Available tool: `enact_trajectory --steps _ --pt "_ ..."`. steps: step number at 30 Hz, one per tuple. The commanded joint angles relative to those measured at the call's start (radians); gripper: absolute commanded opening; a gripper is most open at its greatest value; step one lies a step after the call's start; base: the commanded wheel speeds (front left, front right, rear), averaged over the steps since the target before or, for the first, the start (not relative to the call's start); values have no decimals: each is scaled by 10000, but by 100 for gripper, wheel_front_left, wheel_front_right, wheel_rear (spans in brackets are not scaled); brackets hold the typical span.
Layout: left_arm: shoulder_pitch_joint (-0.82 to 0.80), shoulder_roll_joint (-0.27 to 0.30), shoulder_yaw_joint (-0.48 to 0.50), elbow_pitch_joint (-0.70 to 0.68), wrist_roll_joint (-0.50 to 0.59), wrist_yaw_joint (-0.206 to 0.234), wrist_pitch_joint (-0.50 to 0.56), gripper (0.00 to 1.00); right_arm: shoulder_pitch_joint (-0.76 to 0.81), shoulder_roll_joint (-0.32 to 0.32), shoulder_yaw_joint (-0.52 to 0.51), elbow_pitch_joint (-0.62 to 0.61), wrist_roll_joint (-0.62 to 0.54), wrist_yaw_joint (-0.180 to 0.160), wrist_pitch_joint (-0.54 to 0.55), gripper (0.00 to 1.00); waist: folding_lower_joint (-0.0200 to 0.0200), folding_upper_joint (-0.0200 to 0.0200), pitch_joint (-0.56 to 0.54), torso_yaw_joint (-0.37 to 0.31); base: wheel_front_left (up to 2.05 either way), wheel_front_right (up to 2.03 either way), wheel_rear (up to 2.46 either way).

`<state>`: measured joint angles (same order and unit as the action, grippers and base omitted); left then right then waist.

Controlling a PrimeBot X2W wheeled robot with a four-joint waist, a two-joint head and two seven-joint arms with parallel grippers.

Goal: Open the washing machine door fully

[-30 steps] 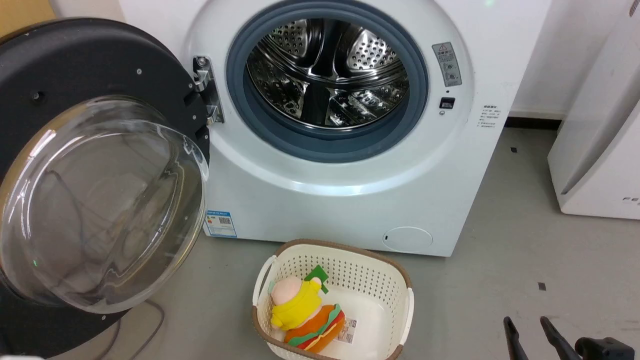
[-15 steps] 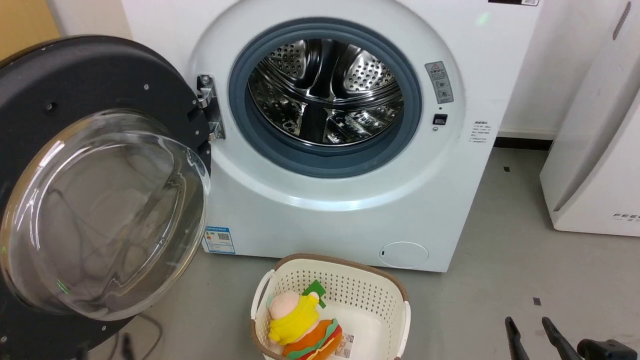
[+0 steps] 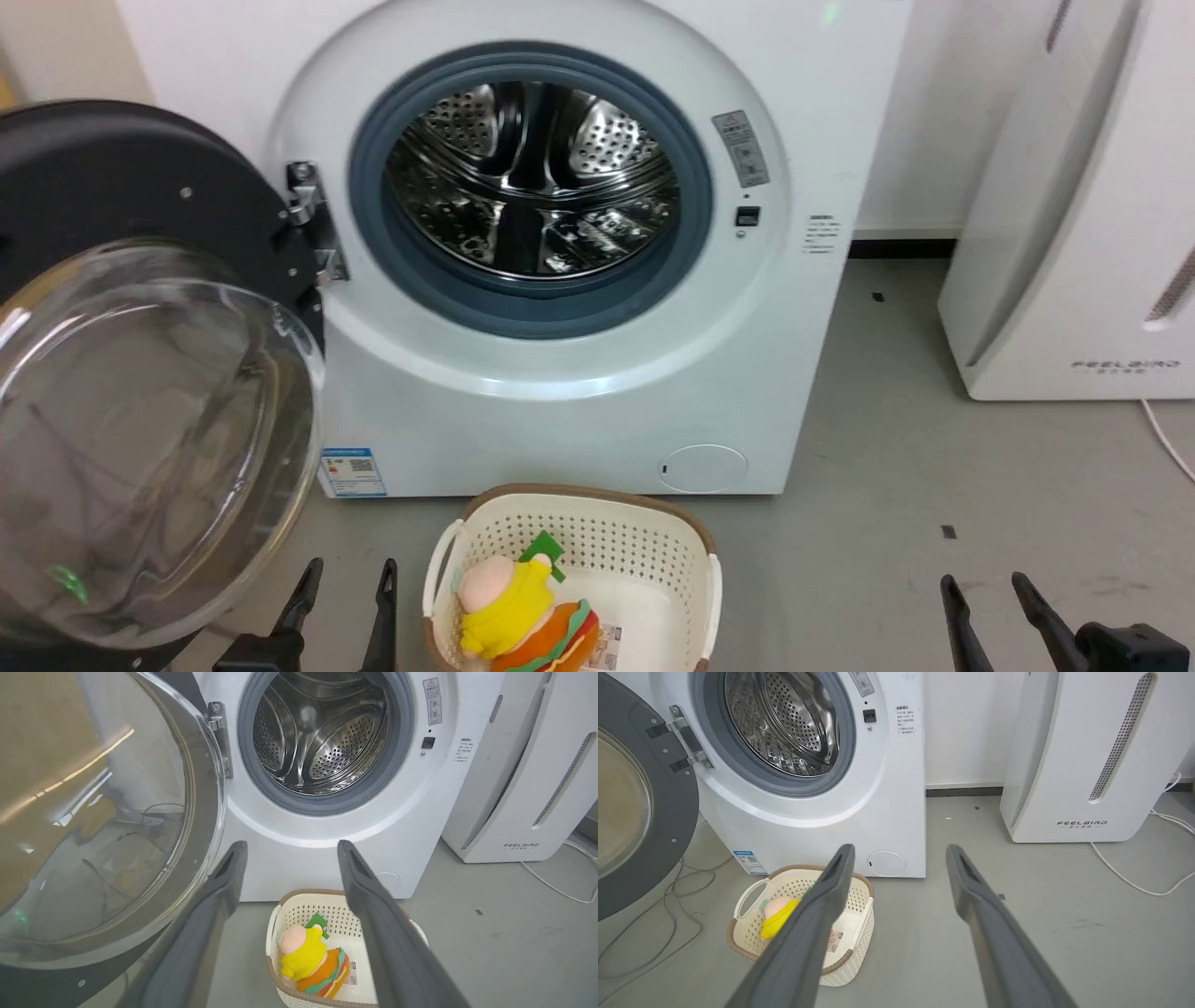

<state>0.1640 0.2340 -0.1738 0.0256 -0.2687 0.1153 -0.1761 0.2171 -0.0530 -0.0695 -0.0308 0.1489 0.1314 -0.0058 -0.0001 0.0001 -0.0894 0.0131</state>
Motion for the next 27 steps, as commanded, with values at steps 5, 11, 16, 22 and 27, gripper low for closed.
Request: enact_trajectory --steps 5,11,16,22,27 --pt "-208 -89 -22 310 135 218 88 100 28 28 141 -176 -85 -7 108 100 1 -1 -10 -434 0 0 0" --pt "-167 -134 -56 461 83 299 86 100 24 28 247 -220 -49 -7 136 100 1 -1 9 -533 0 0 0" --pt "-195 -175 -60 469 -22 301 19 100 -25 28 282 -197 -30 -7 133 100 1 -1 2 -464 0 0 0" --pt "-87 -148 -103 448 10 245 54 0 -5 -2 263 -143 -27 2 128 0 1 -1 3 -418 0 0 0" --pt "-144 -211 -33 422 109 193 118 0 -85 -1 279 -125 -81 2 126 0 1 -1 36 -407 0 0 0"
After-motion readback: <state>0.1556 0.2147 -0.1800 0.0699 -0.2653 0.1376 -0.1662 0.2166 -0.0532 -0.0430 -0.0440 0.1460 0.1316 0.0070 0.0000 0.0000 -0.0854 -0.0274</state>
